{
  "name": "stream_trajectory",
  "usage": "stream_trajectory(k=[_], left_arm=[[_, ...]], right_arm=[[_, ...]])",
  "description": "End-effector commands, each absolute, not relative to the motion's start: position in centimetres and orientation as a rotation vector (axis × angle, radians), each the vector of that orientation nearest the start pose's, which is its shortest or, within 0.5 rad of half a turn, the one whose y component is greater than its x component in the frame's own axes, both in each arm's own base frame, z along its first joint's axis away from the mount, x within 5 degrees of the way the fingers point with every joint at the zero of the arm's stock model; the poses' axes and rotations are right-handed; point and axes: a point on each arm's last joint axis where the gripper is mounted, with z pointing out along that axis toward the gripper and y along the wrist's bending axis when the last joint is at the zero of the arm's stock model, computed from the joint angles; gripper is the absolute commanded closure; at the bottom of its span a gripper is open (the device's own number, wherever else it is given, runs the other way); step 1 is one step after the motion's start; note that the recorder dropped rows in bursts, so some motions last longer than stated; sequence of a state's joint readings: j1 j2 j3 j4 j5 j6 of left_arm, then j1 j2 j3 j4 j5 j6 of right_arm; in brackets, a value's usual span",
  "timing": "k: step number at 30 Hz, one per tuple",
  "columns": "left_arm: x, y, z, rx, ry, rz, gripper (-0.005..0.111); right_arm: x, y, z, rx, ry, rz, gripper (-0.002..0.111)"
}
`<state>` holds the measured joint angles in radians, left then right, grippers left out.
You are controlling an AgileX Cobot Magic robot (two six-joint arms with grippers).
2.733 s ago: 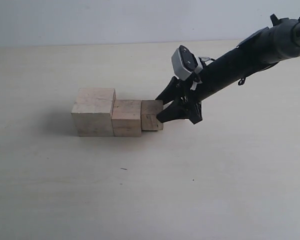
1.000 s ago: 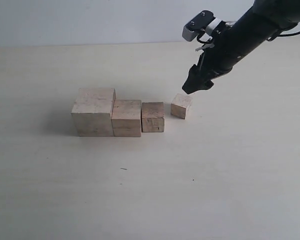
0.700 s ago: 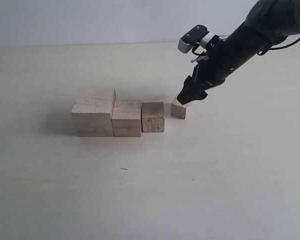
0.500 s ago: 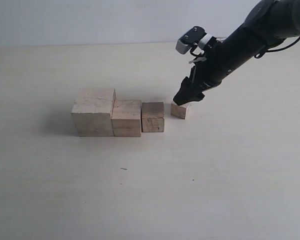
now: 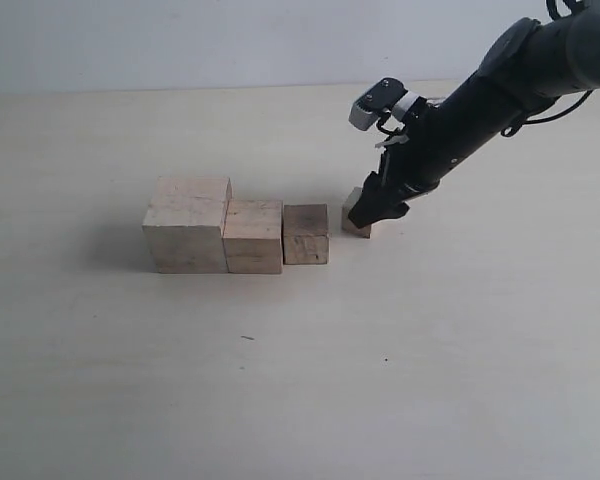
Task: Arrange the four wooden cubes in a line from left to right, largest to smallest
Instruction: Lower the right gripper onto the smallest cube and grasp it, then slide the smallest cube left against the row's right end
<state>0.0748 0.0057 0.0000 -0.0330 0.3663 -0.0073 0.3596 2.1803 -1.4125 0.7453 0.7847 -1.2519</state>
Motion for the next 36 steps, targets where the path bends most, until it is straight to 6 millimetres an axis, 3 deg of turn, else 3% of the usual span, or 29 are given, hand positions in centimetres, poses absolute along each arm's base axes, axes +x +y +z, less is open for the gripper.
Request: stream_trajectory(k=[1,5,6,10,12,16,18,29,36], left_arm=[[5.3,0.3,18.1,-0.088,1.835,0.012,0.107],[5.3,0.3,18.1,-0.088,1.835,0.012,0.107],[5.3,0.3,18.1,-0.088,1.835,0.012,0.107],[5.3,0.3,18.1,-0.088,1.835,0.012,0.107],[5.3,0.3,18.1,-0.088,1.835,0.012,0.107],[5.3,0.3,18.1,-0.088,1.835,0.012,0.107],[5.3,0.3,18.1,-0.088,1.835,0.012,0.107],[5.3,0.3,18.1,-0.088,1.835,0.012,0.107],[5.3,0.3,18.1,-0.086,1.836,0.013,0.107]], right_arm=[[37.6,18.9,11.8,-1.485,2.339,0.653,0.07],[36.8,18.6,11.7,-1.62,2.342,0.686,0.105],[36.5,18.5,11.6,-1.691,2.312,0.692,0.108],[35.8,18.8,12.0,-1.866,2.13,0.791,0.108],[35.6,19.2,12.3,-1.944,1.953,0.837,0.108],[36.4,19.1,11.8,-1.957,1.908,0.71,0.108],[36.4,19.1,11.5,-2.032,1.806,0.688,0.108],[35.7,21.2,9.0,-2.047,1.784,0.742,0.108],[35.8,21.6,9.1,-1.996,1.798,0.754,0.108]])
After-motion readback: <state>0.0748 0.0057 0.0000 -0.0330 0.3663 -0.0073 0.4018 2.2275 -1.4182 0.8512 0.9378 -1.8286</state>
